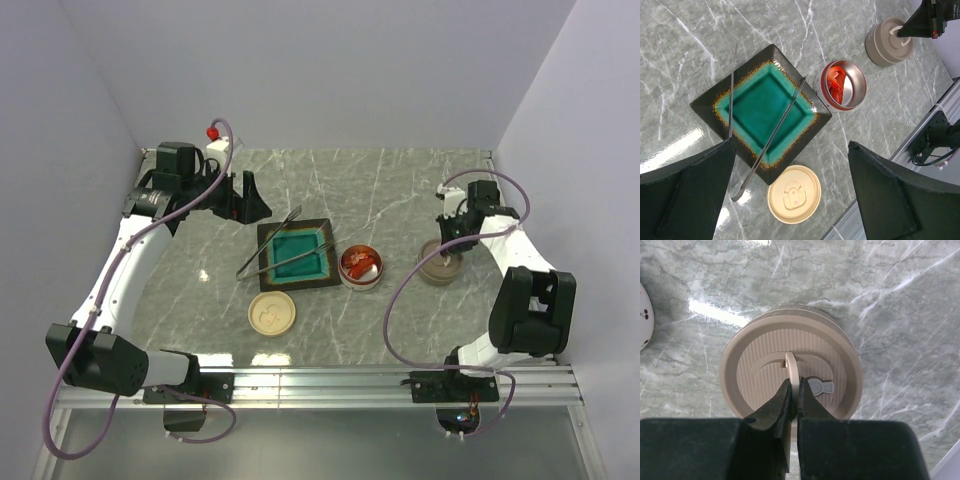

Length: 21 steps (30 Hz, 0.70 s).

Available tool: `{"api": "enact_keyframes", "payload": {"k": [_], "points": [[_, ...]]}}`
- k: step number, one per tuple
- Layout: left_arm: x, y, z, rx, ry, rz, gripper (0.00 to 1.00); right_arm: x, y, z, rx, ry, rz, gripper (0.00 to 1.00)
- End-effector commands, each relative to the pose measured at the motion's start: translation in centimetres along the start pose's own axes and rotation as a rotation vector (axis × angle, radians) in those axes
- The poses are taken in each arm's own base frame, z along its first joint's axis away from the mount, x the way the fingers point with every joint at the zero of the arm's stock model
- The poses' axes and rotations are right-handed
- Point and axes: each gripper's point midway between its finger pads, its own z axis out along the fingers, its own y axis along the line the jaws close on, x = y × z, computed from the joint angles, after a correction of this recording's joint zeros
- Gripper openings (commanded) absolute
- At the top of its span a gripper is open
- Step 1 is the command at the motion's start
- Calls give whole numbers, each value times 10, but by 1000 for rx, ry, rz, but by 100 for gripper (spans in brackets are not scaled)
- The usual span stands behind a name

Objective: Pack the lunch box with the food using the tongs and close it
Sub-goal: Move the lunch box

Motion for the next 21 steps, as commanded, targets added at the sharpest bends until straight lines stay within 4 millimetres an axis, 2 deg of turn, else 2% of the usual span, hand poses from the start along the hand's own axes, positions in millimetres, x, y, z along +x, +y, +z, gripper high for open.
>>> {"api": "enact_keyframes", "payload": {"k": [1,4,5,7,11,12,21], "points": [[-13,-9,-8,25,-60,47,99,75,-20,17,85,305,41,0],[-12,-9,-8,26,-54,45,99,73,-19,15,78,309,52,4],[-11,-9,-8,26,-50,44,99,71,-20,14,80,305,53,11],[-12,-9,-7,29,-50,43,100,70,-19,11,80,301,53,16],[-12,-10,-7,35,-53,42,99,64,-17,3,68,285,44,42],[-12,-10,-7,37,-53,43,99,63,-17,1,65,285,46,45],[-12,-10,-5,46,-54,39,99,47,-14,-15,47,245,28,48]]}}
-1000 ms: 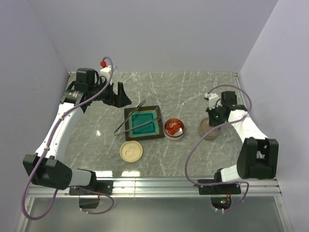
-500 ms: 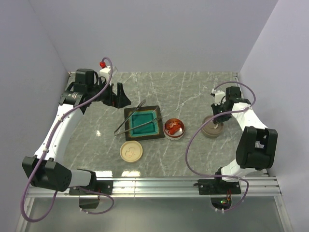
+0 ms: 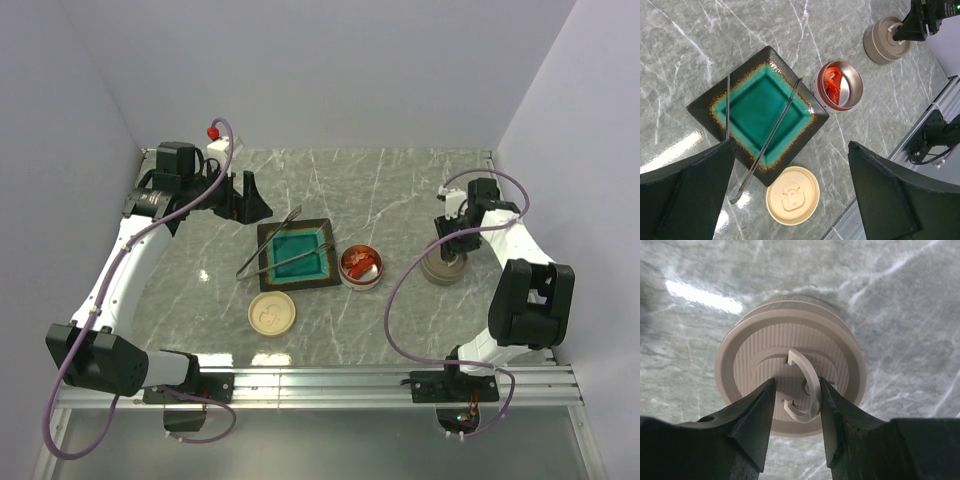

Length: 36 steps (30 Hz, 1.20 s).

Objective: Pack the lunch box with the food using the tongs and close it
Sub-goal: Move the lunch box

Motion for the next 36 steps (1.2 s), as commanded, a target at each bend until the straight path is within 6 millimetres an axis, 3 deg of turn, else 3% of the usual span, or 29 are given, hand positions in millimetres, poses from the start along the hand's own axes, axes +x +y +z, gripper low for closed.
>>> {"api": "enact_keyframes", "payload": {"k": [1,9,12,25,36], "points": [[-11,-7,-5,29,-48,35,99,42,-7,-7,27,176,24,49],[-10,-7,-3,32,-49,37,99,33,0,-12,-12,161,14,55],[-10,-8,-4,35,-48,40,99,29,2,-13,-19,152,8,68],[-7,-6,-3,33,-43,40,99,9,14,-20,-37,120,-3,68],[1,-6,-3,42,-8,59,99,1,42,-28,-99,111,-32,66]]}}
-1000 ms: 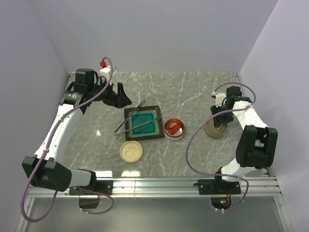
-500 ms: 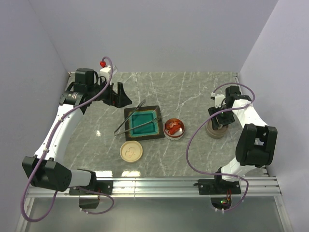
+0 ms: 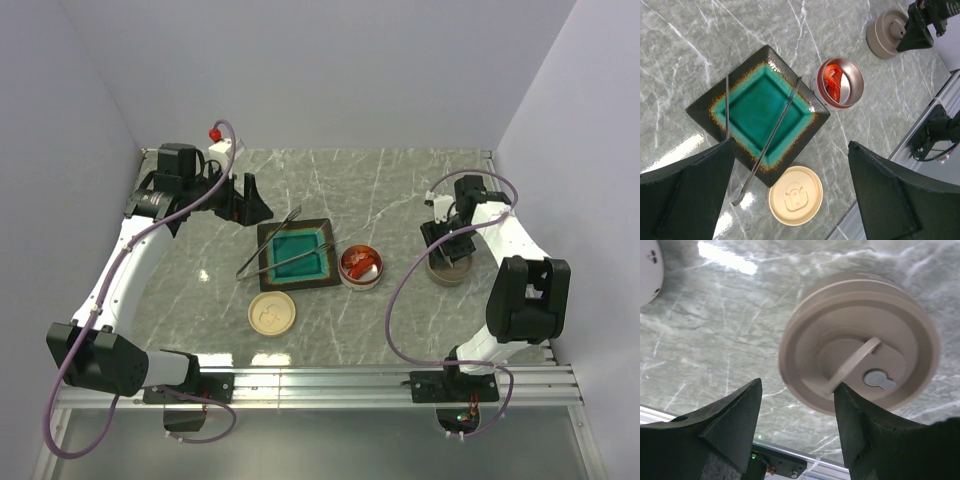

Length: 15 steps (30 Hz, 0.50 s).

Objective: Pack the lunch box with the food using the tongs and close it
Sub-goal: Move the lunch box

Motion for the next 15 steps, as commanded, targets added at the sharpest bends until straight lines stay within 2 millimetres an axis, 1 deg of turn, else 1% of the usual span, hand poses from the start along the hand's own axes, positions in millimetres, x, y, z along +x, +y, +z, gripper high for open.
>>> {"api": "enact_keyframes", "payload": {"k": [1,2,3,5,7,9,10,11,12,13,14,15], "points": [[1,-4,-5,27,4,80,99,-12,9,-14,-16,-34,-3,66],[3,-4,-5,32,17,90,100,-12,9,-15,-17,-36,-2,66],[12,-4,-6,49,54,130,100,-13,9,-16,-16,-39,-4,66],[21,-5,-6,73,91,150,100,-13,10,-17,-19,-35,-5,66],[38,-3,-7,90,142,197,99,-13,11,-19,-26,-37,-14,67],[47,2,-6,80,164,229,100,-12,14,-22,-33,-39,-18,67],[57,0,-8,106,184,267,99,-11,15,-23,-35,-41,-25,66],[63,-3,-9,123,198,252,97,-12,17,-25,-40,-46,-25,66],[68,-4,-11,140,200,314,95,-14,18,-28,-46,-57,-36,66],[85,-7,-12,166,237,324,90,-17,23,-31,-74,-82,-47,66],[94,-5,-12,179,257,403,87,-21,27,-37,-82,-113,-63,66],[103,-5,-12,190,277,442,84,-25,29,-42,-91,-142,-80,66]]}}
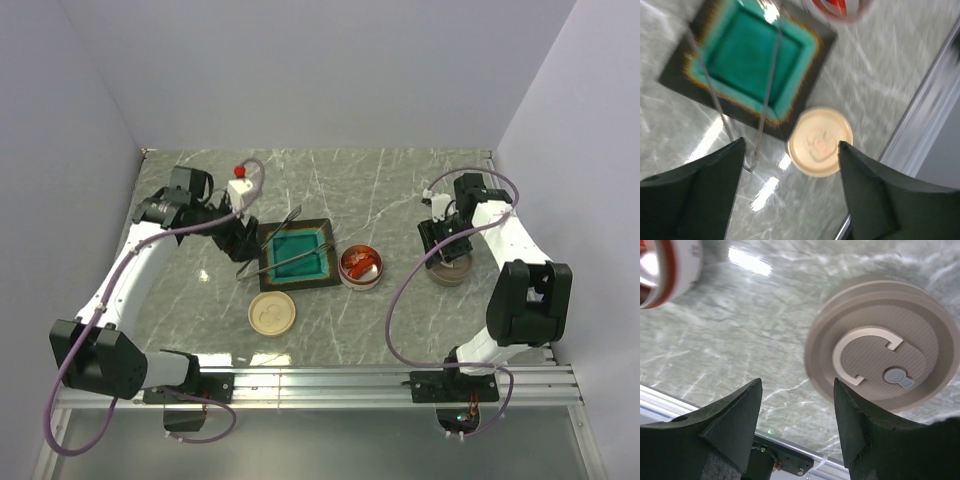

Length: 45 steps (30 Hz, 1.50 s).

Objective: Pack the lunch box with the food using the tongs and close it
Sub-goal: Move the lunch box, then pick up the lid of the lunch box with the left arm

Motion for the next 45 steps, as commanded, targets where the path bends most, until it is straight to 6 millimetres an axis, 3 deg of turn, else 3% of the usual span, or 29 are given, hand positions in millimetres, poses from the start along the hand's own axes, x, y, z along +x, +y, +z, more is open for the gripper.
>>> {"api": "enact_keyframes", "payload": {"k": [1,3,4,6,9,11,15,19,26,35,39,43,44,45], "points": [[45,-29,2,110,102,228,78,-27,18,-36,-41,-160,-81,67],[64,-33,4,121,144,392,72,-36,30,-47,-83,-227,-108,69],[85,-42,11,161,187,436,69,-40,33,-51,-93,-250,-117,70],[102,-43,13,169,222,599,67,-45,43,-57,-138,-287,-129,73],[149,-49,20,243,327,778,60,-51,53,-68,-169,-355,-158,85],[161,-49,25,274,354,886,57,-55,58,-77,-161,-421,-182,90],[190,-43,35,315,425,1000,52,-58,69,-91,-171,-511,-224,92],[191,-35,47,324,440,1068,49,-56,75,-100,-158,-583,-281,92],[191,-33,63,362,437,1130,45,-51,73,-98,-145,-565,-278,92],[231,-33,63,444,546,1232,34,-54,71,-101,-134,-566,-282,92],[241,-40,61,479,575,1242,21,-57,73,-102,-145,-573,-287,92],[224,-66,60,512,499,1214,9,-58,79,-104,-168,-604,-336,92],[207,-72,61,502,458,1218,5,-58,79,-103,-168,-608,-344,92],[205,-84,58,526,456,1179,4,-61,79,-105,-160,-630,-362,91]]}}
